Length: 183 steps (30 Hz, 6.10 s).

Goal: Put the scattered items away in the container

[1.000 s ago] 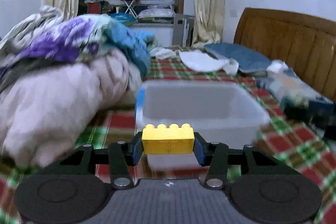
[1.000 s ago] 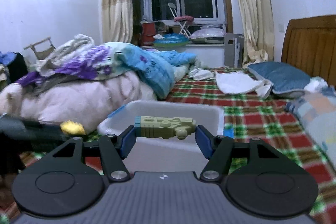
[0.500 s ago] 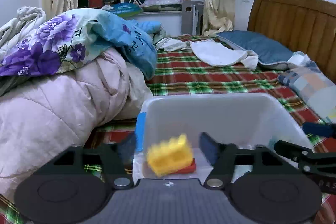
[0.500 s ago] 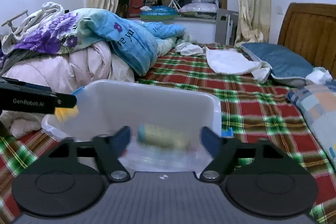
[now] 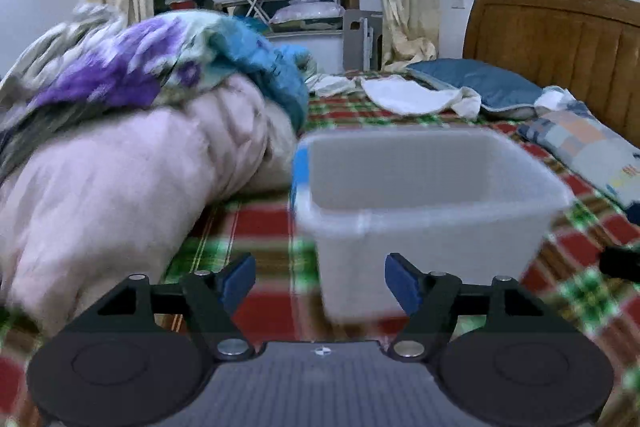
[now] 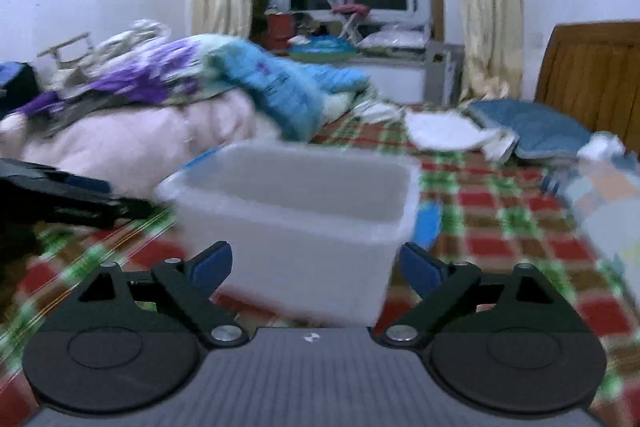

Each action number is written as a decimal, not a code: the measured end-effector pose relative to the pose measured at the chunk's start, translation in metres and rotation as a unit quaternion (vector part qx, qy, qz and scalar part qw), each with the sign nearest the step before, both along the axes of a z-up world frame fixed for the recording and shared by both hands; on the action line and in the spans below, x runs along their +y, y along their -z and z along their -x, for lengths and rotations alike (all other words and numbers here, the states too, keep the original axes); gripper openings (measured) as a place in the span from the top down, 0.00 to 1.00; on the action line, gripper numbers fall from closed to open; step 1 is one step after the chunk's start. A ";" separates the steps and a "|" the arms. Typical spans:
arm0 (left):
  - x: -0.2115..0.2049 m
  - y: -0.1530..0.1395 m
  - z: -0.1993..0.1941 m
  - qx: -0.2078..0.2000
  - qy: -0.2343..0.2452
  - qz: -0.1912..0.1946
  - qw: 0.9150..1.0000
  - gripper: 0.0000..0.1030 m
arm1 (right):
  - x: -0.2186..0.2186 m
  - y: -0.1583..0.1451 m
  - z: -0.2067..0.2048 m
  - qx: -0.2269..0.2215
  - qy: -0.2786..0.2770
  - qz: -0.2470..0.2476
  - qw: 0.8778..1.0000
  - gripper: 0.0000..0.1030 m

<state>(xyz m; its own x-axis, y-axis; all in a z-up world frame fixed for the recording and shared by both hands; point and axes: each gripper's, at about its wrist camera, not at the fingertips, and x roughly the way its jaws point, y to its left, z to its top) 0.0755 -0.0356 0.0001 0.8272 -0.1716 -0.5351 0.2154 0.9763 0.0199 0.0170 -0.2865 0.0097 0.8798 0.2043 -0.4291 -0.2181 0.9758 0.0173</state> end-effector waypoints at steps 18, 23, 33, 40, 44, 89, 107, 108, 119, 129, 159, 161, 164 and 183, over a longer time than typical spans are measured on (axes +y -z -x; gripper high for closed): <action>0.004 0.091 0.050 0.051 0.004 -0.040 0.998 0.28 | 0.056 0.089 0.095 0.095 -0.096 0.031 0.990 0.28; 0.006 0.102 0.036 0.068 0.002 -0.032 0.997 0.34 | 0.060 0.098 0.091 0.102 -0.101 0.028 0.989 0.36; 0.003 0.106 0.026 0.064 0.016 -0.023 0.998 0.64 | 0.062 0.106 0.081 0.116 -0.108 0.011 0.987 0.68; -0.004 0.099 0.035 0.050 0.029 -0.018 0.998 0.67 | 0.058 0.104 0.083 0.114 -0.111 -0.004 0.987 0.71; -0.007 0.091 0.040 0.038 0.034 -0.021 0.998 0.67 | 0.056 0.100 0.085 0.102 -0.107 -0.009 0.989 0.71; -0.022 -0.060 -0.063 -0.031 -0.011 0.033 0.999 0.42 | -0.005 -0.034 -0.096 -0.017 0.030 0.003 0.999 0.71; -0.027 0.086 0.040 0.049 0.026 -0.026 0.998 0.30 | -0.005 -0.027 -0.007 -0.017 -0.002 -0.019 1.000 0.71; -0.030 0.088 0.038 0.050 0.032 -0.030 0.998 0.30 | -0.005 -0.027 -0.005 -0.016 -0.003 -0.018 1.000 0.71; -0.046 0.103 0.018 0.065 0.103 -0.043 0.992 0.31 | -0.010 -0.023 -0.003 -0.013 -0.006 -0.033 0.999 0.71; -0.055 0.102 0.019 0.065 0.112 -0.036 0.991 0.75 | -0.014 -0.019 -0.002 -0.008 -0.001 -0.037 0.999 0.71; -0.046 -0.041 -0.099 0.015 0.029 0.019 0.999 0.73 | -0.009 -0.020 -0.119 0.012 0.025 0.015 0.999 0.71; -0.030 -0.037 -0.059 -0.011 0.040 0.019 0.999 0.47 | -0.012 -0.025 -0.107 0.002 0.018 0.001 1.000 0.71; -0.011 -0.001 -0.004 -0.018 0.047 -0.020 0.999 0.23 | -0.013 -0.028 -0.082 -0.019 0.000 -0.011 1.000 0.71; -0.001 0.101 0.006 0.101 0.029 -0.021 0.994 0.59 | 0.008 -0.045 -0.040 -0.028 -0.022 -0.009 0.999 0.71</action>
<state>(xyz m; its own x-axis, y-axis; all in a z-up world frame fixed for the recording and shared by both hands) 0.0697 -0.0367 -0.1010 0.6915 -0.1899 -0.6970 0.2744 0.9616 0.0103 0.0568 -0.2788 0.0548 0.8927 0.2502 -0.3747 -0.2616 0.9649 0.0212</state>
